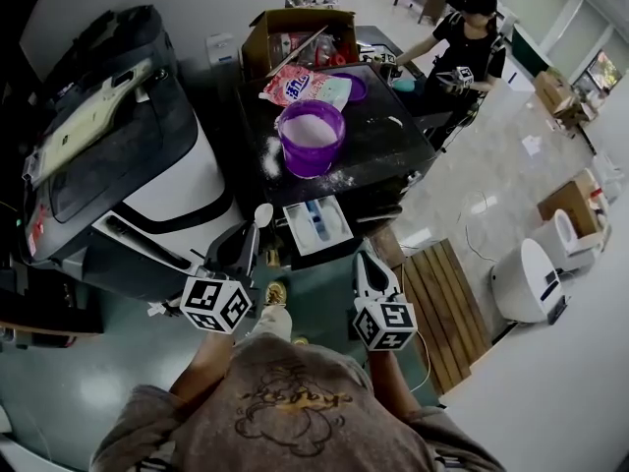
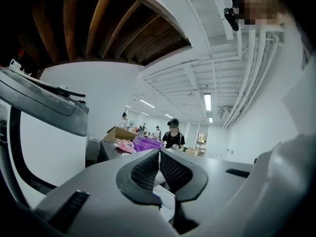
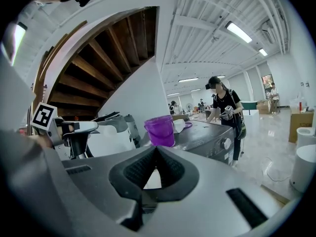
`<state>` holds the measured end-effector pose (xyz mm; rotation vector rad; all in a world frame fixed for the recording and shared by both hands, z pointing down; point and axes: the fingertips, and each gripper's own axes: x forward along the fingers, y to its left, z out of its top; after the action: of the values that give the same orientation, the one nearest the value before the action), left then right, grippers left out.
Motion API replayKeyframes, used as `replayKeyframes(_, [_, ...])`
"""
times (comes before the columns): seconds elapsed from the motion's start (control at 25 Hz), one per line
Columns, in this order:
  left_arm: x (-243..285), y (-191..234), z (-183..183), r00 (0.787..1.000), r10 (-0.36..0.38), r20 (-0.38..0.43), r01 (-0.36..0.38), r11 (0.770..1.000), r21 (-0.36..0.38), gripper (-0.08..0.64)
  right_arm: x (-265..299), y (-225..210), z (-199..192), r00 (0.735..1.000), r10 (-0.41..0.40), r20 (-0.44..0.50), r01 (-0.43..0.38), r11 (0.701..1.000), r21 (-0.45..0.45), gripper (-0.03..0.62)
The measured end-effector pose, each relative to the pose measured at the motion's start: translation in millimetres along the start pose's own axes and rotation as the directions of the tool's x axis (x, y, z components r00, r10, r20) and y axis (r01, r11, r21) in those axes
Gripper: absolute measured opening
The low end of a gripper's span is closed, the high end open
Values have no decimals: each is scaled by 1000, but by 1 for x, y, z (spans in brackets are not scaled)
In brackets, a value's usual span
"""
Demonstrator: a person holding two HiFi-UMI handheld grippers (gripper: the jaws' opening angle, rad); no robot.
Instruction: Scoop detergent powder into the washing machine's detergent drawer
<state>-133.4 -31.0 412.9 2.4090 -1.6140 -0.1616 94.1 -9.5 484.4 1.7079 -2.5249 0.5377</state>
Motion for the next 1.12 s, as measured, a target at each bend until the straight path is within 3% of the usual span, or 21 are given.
replayKeyframes(0.6, [97,44,37,997,-75,24,75,997,-10,23,93,-15,34,999,-33,3,33,999,-9,2])
replayKeyframes(1.12, [186,60,52,974,-228,-6,228,973,13,23,149,-30,61,989,-147,21,147,989,17,2])
